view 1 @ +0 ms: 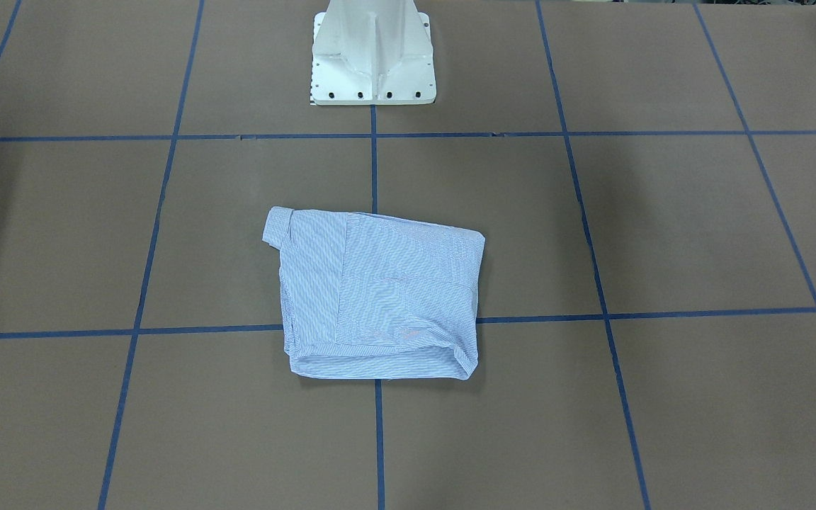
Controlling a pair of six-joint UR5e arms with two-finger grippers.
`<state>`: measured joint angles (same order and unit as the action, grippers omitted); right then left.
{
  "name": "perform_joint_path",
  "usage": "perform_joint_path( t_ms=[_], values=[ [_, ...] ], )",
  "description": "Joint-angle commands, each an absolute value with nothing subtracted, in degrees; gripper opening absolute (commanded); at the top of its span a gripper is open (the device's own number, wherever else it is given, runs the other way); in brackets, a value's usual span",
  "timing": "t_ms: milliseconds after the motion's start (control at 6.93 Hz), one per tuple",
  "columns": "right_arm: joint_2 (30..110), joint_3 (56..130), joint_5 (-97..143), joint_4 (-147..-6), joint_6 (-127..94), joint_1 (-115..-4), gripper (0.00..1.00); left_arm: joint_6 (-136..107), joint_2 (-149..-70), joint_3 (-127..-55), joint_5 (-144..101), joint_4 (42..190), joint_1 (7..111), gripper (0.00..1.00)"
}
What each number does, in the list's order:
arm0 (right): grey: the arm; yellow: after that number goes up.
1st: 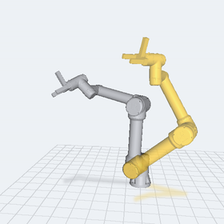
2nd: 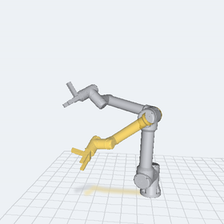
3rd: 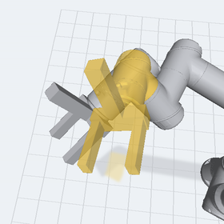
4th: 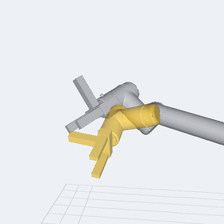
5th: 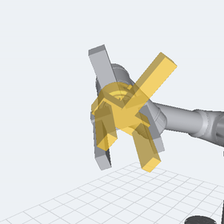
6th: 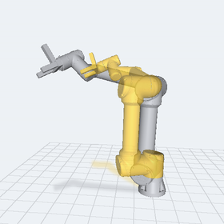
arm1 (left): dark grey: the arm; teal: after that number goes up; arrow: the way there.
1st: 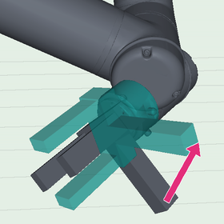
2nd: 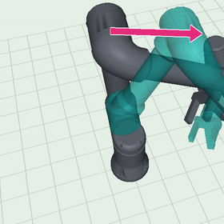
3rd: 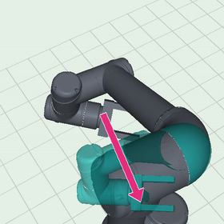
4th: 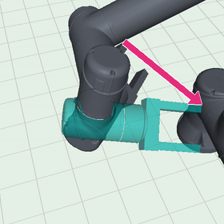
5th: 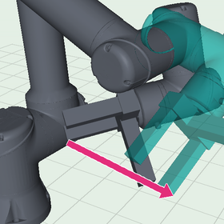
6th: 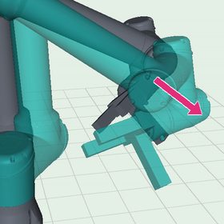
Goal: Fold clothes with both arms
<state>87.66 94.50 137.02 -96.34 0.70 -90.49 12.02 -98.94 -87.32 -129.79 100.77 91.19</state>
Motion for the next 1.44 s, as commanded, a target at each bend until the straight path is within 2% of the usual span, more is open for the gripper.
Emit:
perform_joint_path(
  t_ms=[0, 577, 722, 1299],
  values=[
    [87.63, 94.74, 134.67, -96.42, 0.79, -90.44, 1.00, 6.80, -97.22, -90.16, -129.73, 100.72, 91.06, 0.99],
    [87.98, 93.60, 137.44, -95.36, -0.09, -90.09, 1.00, 5.80, -97.03, -92.28, -129.99, 100.81, 90.97, 0.99],
    [87.98, 94.73, 138.24, -95.27, -0.17, -90.17, 1.00, 5.71, -96.94, -94.55, -130.25, 100.29, 90.97, 0.99],
    [87.98, 96.77, 137.73, -95.27, -0.09, -90.18, 1.00, 6.15, -96.24, -95.45, -130.34, 100.55, 90.79, 0.99]
  ],
)
